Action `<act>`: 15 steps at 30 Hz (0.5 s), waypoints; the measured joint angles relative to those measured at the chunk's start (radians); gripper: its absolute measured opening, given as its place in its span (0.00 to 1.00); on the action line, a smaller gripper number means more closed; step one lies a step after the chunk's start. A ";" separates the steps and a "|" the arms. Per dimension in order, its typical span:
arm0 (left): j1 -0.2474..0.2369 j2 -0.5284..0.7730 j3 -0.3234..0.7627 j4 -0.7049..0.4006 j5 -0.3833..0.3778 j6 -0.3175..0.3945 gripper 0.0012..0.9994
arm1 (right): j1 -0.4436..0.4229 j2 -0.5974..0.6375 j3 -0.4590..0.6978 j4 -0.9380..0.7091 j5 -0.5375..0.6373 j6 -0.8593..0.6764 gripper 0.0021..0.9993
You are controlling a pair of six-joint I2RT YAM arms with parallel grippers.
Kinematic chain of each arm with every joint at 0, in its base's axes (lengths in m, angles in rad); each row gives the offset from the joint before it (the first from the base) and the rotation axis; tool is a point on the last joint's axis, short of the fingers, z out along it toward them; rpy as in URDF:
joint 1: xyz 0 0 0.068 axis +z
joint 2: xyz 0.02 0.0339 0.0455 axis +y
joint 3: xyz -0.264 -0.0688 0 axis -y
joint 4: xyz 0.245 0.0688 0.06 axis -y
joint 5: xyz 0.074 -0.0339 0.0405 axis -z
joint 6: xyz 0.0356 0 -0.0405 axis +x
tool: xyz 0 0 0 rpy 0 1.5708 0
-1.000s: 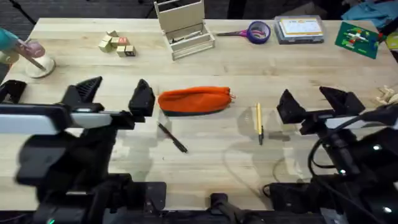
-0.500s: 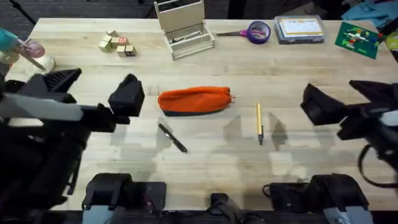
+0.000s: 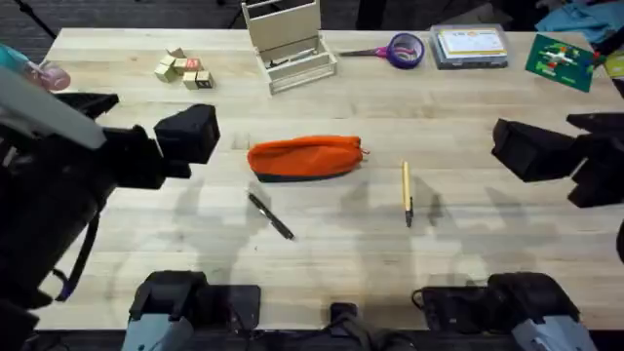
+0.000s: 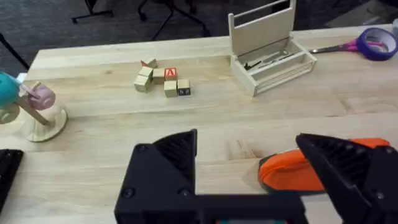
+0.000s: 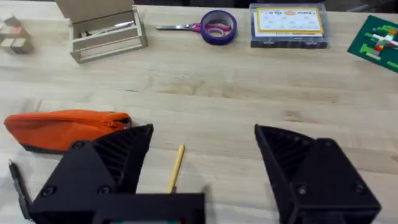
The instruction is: Unzip the bag, pick up the pens from the table one at a time and place them inside, then zip the bag closed.
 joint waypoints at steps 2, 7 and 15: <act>0.000 0.017 0.005 -0.002 0.000 0.000 0.99 | 0.000 0.006 0.001 -0.001 0.000 0.000 1.00; 0.000 0.043 0.009 -0.008 0.000 0.000 0.99 | 0.000 0.006 0.002 -0.002 0.000 0.000 1.00; 0.000 0.057 0.010 -0.021 0.008 0.064 0.99 | 0.000 0.006 0.002 -0.002 0.000 0.000 1.00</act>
